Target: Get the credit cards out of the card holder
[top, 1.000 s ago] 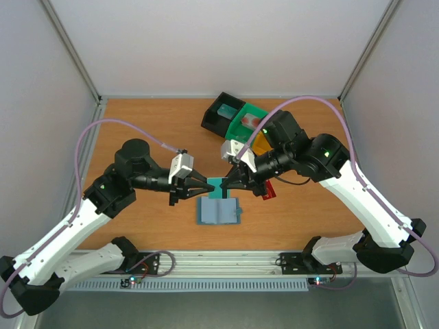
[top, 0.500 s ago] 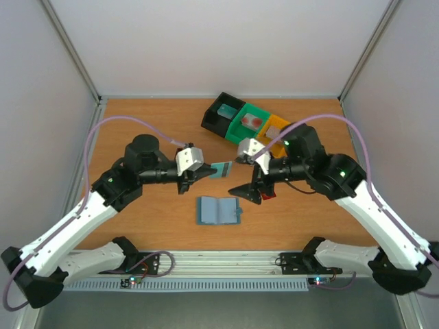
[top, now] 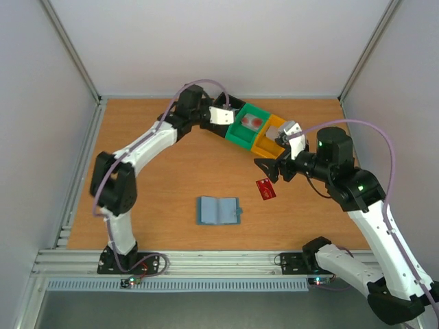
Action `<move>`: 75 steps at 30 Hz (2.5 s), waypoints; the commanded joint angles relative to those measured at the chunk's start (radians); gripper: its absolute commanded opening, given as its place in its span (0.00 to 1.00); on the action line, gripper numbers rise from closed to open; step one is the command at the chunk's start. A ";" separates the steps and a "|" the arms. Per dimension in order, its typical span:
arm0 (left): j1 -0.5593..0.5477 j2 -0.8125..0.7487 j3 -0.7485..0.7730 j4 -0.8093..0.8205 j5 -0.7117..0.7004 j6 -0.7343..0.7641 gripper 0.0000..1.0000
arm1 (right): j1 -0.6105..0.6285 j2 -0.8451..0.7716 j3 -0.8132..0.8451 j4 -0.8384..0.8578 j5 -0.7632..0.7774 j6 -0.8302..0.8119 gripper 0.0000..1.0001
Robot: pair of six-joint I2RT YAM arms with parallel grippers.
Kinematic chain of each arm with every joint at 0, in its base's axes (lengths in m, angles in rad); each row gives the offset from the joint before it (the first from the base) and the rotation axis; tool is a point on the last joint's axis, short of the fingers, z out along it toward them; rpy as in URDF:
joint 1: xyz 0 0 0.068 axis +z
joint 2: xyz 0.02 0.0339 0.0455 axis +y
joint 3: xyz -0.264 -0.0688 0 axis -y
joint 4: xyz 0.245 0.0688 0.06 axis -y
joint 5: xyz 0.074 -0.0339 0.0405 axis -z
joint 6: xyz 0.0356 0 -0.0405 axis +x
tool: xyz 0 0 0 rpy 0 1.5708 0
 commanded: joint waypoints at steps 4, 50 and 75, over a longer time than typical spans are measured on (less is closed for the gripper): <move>0.032 0.377 0.401 0.200 -0.063 0.185 0.00 | -0.115 0.072 -0.025 0.020 -0.108 0.019 0.98; 0.026 0.817 0.737 0.118 -0.323 0.190 0.01 | -0.167 0.060 -0.054 -0.021 -0.184 -0.019 0.99; 0.046 0.686 0.800 -0.110 -0.089 -0.013 0.77 | -0.167 0.038 -0.044 -0.032 -0.229 -0.025 0.98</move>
